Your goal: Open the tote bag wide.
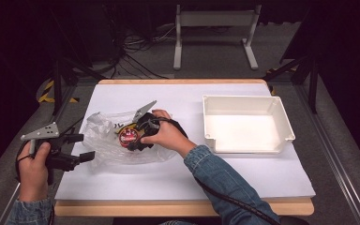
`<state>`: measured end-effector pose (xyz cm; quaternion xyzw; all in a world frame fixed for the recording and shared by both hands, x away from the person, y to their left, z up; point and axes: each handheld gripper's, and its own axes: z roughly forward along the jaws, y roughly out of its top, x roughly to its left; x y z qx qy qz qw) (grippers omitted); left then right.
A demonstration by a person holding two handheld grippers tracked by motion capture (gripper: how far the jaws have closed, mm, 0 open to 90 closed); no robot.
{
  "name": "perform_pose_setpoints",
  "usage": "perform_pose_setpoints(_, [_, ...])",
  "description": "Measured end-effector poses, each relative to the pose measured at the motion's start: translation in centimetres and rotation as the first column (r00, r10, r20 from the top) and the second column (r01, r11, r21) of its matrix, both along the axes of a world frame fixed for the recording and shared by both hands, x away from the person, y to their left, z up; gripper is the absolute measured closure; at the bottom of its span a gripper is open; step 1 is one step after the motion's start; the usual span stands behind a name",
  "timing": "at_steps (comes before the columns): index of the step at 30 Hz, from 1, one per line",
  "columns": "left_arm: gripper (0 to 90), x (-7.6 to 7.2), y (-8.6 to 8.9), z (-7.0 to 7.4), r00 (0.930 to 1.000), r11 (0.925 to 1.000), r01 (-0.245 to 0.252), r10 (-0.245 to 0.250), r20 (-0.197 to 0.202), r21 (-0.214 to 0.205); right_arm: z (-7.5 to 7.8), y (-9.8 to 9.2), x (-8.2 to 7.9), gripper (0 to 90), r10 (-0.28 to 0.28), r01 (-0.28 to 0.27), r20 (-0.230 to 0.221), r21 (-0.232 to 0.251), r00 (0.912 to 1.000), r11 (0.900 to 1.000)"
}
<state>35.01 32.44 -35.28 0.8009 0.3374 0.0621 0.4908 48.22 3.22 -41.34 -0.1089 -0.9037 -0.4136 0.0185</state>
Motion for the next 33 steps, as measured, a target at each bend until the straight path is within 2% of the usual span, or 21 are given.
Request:
perform_pose_setpoints(3, [6.1,0.0,0.1,-0.1,1.0000,1.0000,-0.007,0.007,0.000,0.000,-0.7,0.3,-0.1,8.3,0.019,-0.019,0.009,-0.031,0.9998,0.9993])
perform_pose_setpoints(8, [6.1,0.1,0.1,-0.2,1.0000,1.0000,-0.008,0.008,-0.003,0.002,-1.8,0.8,-0.2,8.3,0.033,-0.032,0.008,-0.054,0.9994,0.9980])
perform_pose_setpoints(12, [6.0,0.1,0.1,-0.1,1.0000,1.0000,-0.008,0.008,-0.002,0.002,-2.7,1.3,-0.5,7.1,0.069,-0.069,-0.001,-0.101,0.9976,0.9925])
perform_pose_setpoints(15, [6.0,0.1,0.1,-0.1,0.9999,1.0000,-0.010,0.010,-0.005,0.001,-3.1,1.5,-0.7,6.4,0.084,-0.080,0.028,-0.116,0.9961,0.9901])
perform_pose_setpoints(22, [6.0,0.1,0.1,-0.2,1.0000,1.0000,-0.009,0.009,-0.002,0.005,-2.5,1.7,-0.6,7.2,0.098,-0.094,0.051,-0.077,0.9939,0.9926])
perform_pose_setpoints(27, [6.0,0.1,0.1,-0.2,0.9999,1.0000,-0.009,0.009,-0.005,0.002,-1.9,1.8,-0.6,9.5,0.081,-0.078,0.069,-0.043,0.9943,0.9960])
perform_pose_setpoints(33, [5.9,0.2,0.2,-0.3,0.9998,0.9998,-0.018,0.018,-0.004,0.004,-1.4,1.6,-0.5,18.6,0.073,-0.070,0.088,-0.035,0.9935,0.9970])
